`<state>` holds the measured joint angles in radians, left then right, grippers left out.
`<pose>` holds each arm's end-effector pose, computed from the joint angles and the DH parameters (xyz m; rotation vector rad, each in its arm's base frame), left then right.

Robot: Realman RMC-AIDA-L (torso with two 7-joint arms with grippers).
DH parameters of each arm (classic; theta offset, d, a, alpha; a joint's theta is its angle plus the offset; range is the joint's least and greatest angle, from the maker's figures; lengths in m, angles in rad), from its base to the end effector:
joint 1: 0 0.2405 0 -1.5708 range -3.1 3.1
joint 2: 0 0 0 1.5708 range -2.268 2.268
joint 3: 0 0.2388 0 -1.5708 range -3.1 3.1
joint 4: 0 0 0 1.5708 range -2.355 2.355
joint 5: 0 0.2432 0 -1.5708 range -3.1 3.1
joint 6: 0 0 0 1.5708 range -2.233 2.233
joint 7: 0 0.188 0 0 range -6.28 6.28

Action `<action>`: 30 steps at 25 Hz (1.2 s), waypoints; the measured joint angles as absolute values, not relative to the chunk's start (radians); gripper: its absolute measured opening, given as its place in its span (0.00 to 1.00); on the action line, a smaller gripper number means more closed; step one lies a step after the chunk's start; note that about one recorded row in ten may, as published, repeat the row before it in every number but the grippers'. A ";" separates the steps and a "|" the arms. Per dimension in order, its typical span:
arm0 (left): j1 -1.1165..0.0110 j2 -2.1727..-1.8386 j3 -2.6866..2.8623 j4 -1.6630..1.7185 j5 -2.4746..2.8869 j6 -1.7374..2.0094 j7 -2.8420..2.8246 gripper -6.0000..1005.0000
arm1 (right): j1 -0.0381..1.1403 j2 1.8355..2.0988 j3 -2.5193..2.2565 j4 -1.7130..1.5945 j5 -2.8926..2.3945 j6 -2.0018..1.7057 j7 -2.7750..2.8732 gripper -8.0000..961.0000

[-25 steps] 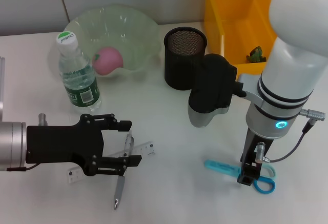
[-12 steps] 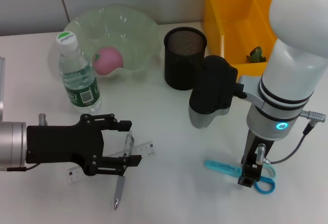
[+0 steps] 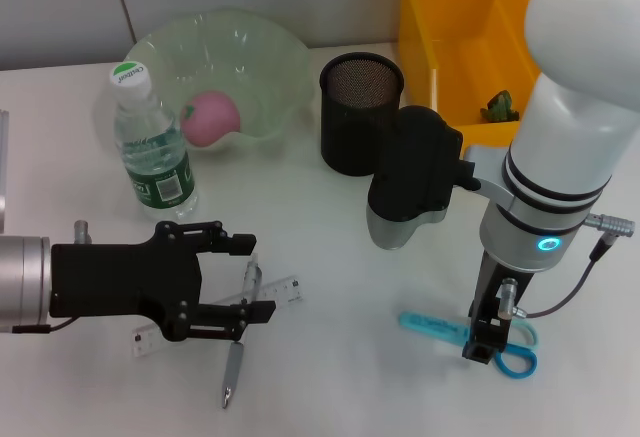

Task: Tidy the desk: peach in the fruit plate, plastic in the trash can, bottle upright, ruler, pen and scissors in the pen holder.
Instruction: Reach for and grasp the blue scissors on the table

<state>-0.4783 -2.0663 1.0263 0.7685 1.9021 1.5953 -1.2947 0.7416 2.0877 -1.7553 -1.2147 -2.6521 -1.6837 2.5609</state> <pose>-0.2258 0.3382 -0.0530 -2.9826 -0.2686 -0.5751 0.1711 0.3357 -0.0912 -2.7490 0.5697 -1.1170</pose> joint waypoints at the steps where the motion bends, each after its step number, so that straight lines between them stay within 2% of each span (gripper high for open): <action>1: -0.479 -2.066 1.026 0.768 1.902 1.595 -1.295 0.78 | 0.741 2.088 -1.757 -1.215 -2.652 -1.682 2.560 0.49; 30: -0.481 -2.066 1.026 0.767 1.902 1.595 -1.296 0.78 | 0.744 2.086 -1.777 -1.206 -2.635 -1.665 2.551 0.50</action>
